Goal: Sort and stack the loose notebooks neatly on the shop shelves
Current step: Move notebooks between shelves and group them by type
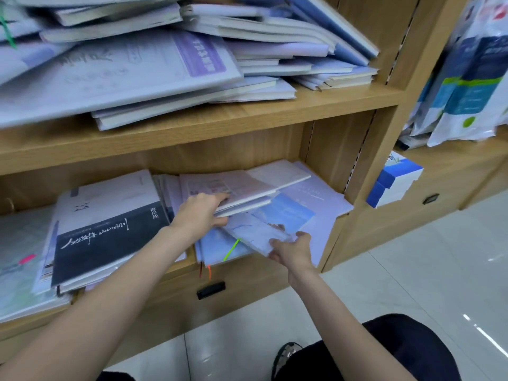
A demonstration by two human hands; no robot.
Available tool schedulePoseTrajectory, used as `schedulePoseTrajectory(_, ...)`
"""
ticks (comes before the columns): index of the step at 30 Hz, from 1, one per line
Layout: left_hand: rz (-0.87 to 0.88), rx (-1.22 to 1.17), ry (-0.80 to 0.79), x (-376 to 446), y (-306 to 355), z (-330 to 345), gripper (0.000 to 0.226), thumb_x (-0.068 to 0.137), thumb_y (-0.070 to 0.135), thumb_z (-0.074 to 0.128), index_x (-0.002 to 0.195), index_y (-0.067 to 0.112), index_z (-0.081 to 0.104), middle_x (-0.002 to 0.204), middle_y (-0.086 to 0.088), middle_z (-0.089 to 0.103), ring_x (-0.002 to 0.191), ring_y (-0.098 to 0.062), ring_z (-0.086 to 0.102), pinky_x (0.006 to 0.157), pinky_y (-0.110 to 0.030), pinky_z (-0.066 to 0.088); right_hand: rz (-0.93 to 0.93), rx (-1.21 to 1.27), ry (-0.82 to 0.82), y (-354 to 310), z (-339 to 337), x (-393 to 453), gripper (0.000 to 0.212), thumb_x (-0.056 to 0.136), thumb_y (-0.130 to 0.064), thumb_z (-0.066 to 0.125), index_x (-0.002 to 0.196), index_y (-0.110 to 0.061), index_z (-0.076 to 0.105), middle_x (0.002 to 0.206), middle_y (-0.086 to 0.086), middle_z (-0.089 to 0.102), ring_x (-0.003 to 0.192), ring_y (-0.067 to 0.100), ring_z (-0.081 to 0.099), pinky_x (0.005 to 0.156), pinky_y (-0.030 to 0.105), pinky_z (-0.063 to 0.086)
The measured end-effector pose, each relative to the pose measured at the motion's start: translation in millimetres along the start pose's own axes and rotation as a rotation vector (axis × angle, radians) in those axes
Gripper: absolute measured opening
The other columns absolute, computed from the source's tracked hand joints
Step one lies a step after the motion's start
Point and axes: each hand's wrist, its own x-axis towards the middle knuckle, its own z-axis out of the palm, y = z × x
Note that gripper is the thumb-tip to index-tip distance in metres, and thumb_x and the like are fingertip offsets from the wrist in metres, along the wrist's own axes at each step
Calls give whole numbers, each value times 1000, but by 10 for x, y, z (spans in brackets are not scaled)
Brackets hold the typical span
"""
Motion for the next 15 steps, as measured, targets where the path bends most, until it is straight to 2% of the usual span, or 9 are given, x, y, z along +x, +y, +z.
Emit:
schedulePoseTrajectory(2, -3, -7, 1, 15, -20, -18, 57, 86, 32, 63, 139, 25, 40, 128, -11, 57, 115, -35, 53, 90, -39, 45, -125, -37, 73, -196, -19, -4, 50, 84, -5, 61, 125, -7, 32, 90, 10, 56, 69, 23, 59, 69, 34, 54)
schedulePoseTrajectory(4, 2, 27, -21, 29, -17, -35, 57, 88, 32, 62, 139, 25, 39, 128, -12, 57, 114, -35, 53, 90, -41, 46, -259, -137, 103, -525, -94, -64, 37, 88, -9, 57, 120, -5, 38, 83, 9, 55, 67, 21, 56, 59, 26, 48)
schedulePoseTrajectory(6, -6, 65, -73, 53, -4, -54, 58, 89, 32, 61, 140, 25, 35, 129, -12, 55, 114, -36, 52, 91, -42, 46, -371, -166, 108, -892, -196, -131, 38, 90, -8, 55, 123, -2, 38, 79, 3, 50, 66, 18, 53, 51, 21, 48)
schedulePoseTrajectory(9, -20, 32, -242, 63, 33, -140, 59, 91, 31, 58, 143, 19, 32, 138, -9, 48, 120, -29, 49, 95, -37, 44, -390, -155, 73, -1397, -409, -277, 50, 88, -8, 57, 132, -5, 33, 83, 2, 46, 59, 13, 52, 47, 23, 49)
schedulePoseTrajectory(11, -31, -231, -248, -16, 126, -237, 49, 94, 30, 52, 138, 12, 40, 140, -6, 46, 124, -22, 47, 98, -31, 40, -386, -176, 49, -1630, -584, -410, 52, 85, -8, 59, 131, -6, 35, 84, 5, 48, 53, 15, 53, 46, 24, 48)
schedulePoseTrajectory(13, -170, -780, -286, -215, 344, -361, 42, 97, 32, 46, 133, 11, 44, 132, -6, 50, 115, -24, 52, 93, -33, 44, -430, -153, 53, -1782, -726, -583, 46, 84, -5, 59, 126, -6, 40, 78, 4, 49, 50, 13, 53, 47, 24, 49)
schedulePoseTrajectory(15, -230, -1354, -501, -408, 611, -509, 40, 94, 31, 50, 127, 9, 46, 122, -14, 56, 106, -33, 59, 88, -40, 53, -495, -112, 5, -1861, -813, -783, 38, 85, -1, 58, 120, -9, 44, 72, 2, 48, 51, 10, 50, 43, 19, 46)
